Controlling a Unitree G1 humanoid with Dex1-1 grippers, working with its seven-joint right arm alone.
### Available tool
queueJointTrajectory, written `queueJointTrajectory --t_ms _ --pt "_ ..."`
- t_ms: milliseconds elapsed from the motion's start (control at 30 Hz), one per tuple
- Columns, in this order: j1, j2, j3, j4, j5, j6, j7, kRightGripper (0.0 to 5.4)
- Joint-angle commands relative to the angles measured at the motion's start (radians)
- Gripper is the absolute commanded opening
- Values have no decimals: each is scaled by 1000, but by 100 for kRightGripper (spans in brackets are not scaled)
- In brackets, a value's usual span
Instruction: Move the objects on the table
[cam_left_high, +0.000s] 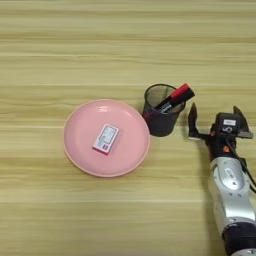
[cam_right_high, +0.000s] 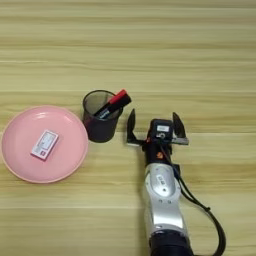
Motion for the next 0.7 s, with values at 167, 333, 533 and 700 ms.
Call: queueJointTrajectory --t_ms 167,333,533,700 --pt "-65 -20 -3 -59 6 -7 4 538" --pt "-65 -20 -2 -59 6 -7 4 538" --pt "-67 -21 -4 -56 8 -8 3 538" --pt "-68 -22 -4 -54 10 -9 6 538"
